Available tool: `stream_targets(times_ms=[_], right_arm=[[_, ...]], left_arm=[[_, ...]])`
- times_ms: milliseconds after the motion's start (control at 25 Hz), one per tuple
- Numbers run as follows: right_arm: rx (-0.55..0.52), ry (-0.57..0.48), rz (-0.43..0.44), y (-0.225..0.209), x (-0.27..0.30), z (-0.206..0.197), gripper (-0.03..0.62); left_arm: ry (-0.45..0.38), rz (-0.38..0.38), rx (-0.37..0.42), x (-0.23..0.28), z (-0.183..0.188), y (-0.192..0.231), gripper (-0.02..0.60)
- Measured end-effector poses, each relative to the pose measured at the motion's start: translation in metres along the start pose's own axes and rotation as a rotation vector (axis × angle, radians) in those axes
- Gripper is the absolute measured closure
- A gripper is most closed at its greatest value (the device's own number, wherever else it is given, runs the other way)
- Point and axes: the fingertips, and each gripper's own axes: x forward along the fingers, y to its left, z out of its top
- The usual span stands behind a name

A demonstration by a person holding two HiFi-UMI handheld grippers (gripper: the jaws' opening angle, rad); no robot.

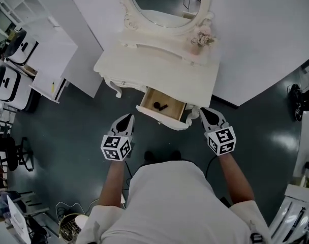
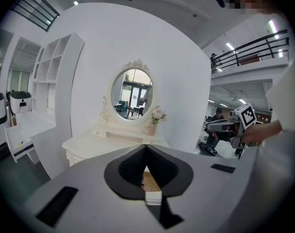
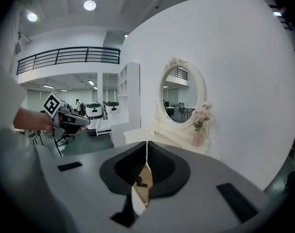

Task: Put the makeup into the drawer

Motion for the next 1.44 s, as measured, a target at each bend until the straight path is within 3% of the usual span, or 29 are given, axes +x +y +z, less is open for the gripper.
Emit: stream_targets(times_ms=[560, 1440], right_arm=[[-0.001, -0.095, -0.030, 0.015, 0.006, 0.036, 0.566], [-0.009, -0.089, -0.054, 0.009, 0.001, 0.040, 0.566]], left_arm=[[-0.056, -0.020, 0.028, -0.007, 0.034, 0.031, 0.565], [-0.060, -0.025, 0.021, -0.005, 0.035, 0.033, 0.565]])
